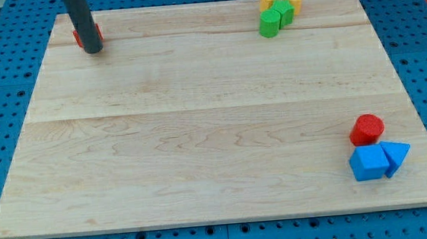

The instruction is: Push the red circle towards the red star

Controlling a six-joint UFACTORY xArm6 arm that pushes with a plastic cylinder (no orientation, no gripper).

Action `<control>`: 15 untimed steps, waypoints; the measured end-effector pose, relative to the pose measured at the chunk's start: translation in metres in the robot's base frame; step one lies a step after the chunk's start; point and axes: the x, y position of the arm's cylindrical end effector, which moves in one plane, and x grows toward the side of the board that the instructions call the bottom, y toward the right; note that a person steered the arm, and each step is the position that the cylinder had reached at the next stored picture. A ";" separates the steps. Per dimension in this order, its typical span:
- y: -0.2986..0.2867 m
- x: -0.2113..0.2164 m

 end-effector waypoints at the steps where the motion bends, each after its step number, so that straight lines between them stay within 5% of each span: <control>1: -0.002 -0.010; 2: 0.049 0.034; 6: 0.452 0.148; 8: 0.471 0.281; 9: 0.464 0.303; 13: 0.402 0.175; 15: 0.260 0.157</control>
